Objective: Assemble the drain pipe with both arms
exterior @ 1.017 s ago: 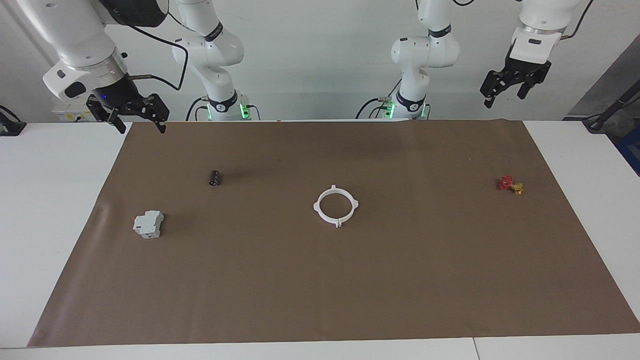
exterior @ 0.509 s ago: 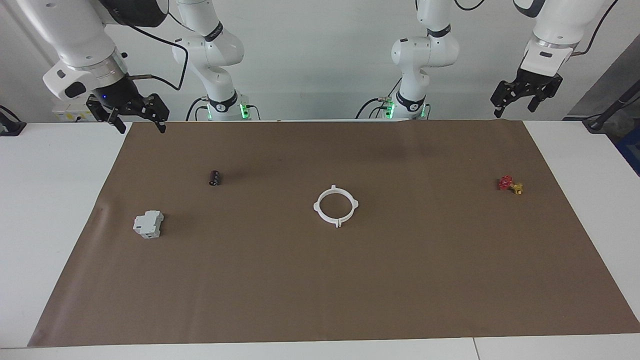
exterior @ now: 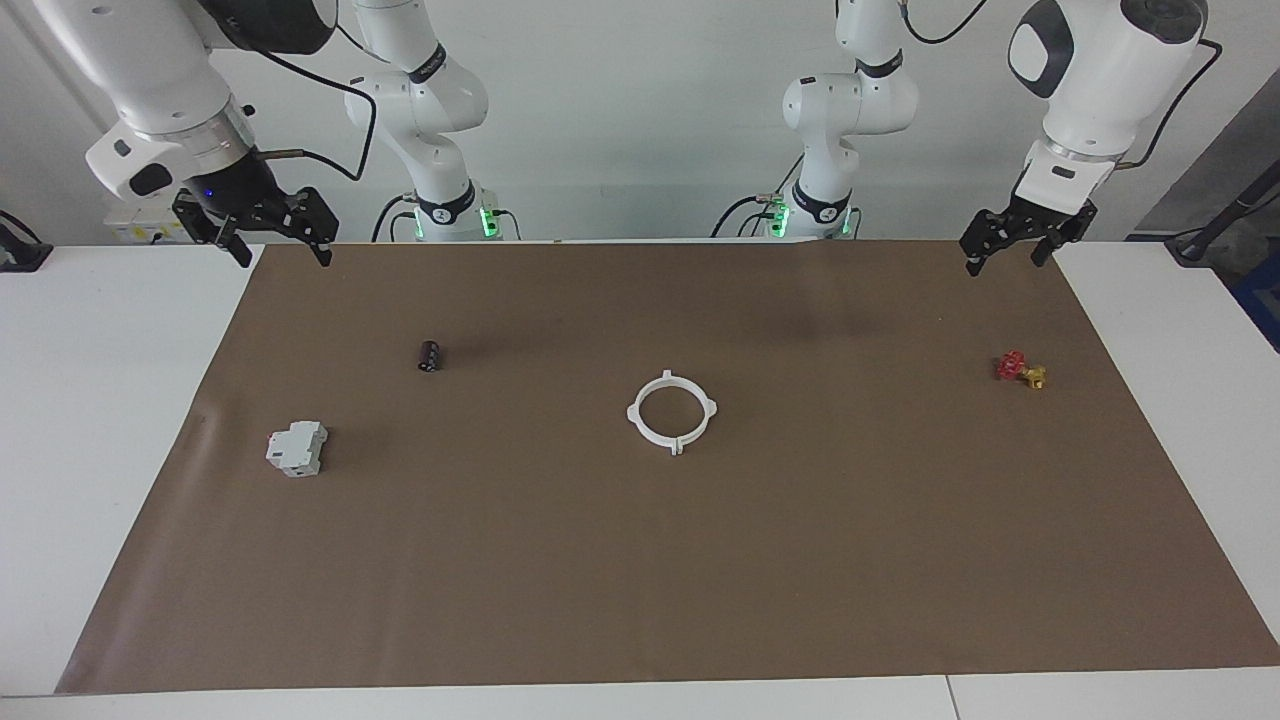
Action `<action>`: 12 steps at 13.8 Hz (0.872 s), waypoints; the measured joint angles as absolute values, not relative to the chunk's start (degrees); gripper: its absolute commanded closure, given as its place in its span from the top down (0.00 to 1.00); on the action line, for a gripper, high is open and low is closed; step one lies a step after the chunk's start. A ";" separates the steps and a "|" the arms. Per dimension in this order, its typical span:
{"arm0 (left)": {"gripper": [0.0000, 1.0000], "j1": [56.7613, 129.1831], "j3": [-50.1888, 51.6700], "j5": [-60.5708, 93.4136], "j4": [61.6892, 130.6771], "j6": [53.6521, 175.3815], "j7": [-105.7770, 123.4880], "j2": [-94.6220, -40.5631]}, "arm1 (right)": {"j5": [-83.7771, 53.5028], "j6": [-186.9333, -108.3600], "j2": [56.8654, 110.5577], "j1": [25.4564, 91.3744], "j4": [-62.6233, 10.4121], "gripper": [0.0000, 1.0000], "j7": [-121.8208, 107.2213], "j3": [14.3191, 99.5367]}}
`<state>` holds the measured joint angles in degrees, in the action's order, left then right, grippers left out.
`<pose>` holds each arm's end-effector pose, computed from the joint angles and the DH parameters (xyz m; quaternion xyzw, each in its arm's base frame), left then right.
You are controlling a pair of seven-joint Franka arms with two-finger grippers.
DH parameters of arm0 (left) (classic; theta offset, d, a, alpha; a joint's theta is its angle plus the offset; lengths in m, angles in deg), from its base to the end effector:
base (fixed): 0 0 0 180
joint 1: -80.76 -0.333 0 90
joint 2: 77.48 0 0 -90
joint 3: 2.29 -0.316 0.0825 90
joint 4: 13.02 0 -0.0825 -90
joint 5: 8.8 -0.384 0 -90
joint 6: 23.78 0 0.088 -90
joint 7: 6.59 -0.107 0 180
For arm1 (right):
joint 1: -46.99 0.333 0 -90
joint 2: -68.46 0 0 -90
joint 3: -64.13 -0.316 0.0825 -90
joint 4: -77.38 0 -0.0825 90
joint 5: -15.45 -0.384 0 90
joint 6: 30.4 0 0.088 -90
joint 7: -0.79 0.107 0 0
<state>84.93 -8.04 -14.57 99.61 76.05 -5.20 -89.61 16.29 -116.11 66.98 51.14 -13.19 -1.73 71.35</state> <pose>0.4934 0.0264 0.5621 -0.9991 -0.0158 0.0063 0.0390 0.5376 -0.0314 0.6275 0.9995 -0.0051 -0.0298 0.0043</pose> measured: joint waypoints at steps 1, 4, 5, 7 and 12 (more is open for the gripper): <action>1.00 84.93 -8.02 -14.54 97.40 73.37 -5.20 -88.16 | 16.29 -116.11 66.98 51.14 -13.19 1.00 -1.72 71.35; 1.00 84.95 -6.91 -14.49 83.11 61.44 -5.21 -82.17 | 16.29 -116.11 66.98 51.14 -13.19 1.00 -1.73 71.35; 1.00 84.96 -6.16 -14.49 79.64 59.28 -5.21 -80.86 | 16.29 -116.11 66.98 51.14 -13.19 1.00 -1.72 71.35; 1.00 84.96 -5.06 -14.49 76.57 58.30 -5.21 -79.95 | 16.29 -116.11 66.98 51.14 -13.19 1.00 -1.73 71.35; 1.00 83.90 -5.36 -12.04 76.28 58.99 -9.58 -80.16 | 16.29 -116.11 66.98 51.14 -13.19 1.00 -1.73 71.36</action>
